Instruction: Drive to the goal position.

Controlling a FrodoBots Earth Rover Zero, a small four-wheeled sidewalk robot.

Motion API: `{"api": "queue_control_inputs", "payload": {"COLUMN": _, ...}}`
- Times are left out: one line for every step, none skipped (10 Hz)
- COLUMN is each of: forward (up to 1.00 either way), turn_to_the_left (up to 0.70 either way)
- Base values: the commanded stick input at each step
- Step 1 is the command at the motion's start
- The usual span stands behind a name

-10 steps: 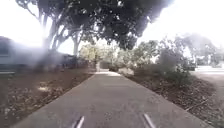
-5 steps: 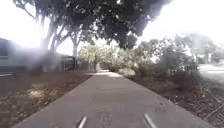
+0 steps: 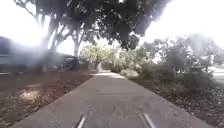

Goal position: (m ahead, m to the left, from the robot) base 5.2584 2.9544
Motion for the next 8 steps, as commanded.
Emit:
{"api": "queue_control_inputs", "payload": {"forward": 0.70, "turn_to_the_left": 0.00}}
{"api": "queue_control_inputs", "payload": {"forward": 0.70, "turn_to_the_left": 0.00}}
{"api": "queue_control_inputs", "payload": {"forward": 0.70, "turn_to_the_left": 0.00}}
{"api": "queue_control_inputs", "payload": {"forward": 0.70, "turn_to_the_left": 0.00}}
{"api": "queue_control_inputs", "payload": {"forward": 0.70, "turn_to_the_left": 0.00}}
{"api": "queue_control_inputs", "payload": {"forward": 0.70, "turn_to_the_left": 0.00}}
{"api": "queue_control_inputs", "payload": {"forward": 0.70, "turn_to_the_left": 0.00}}
{"api": "queue_control_inputs", "payload": {"forward": 0.70, "turn_to_the_left": 0.00}}
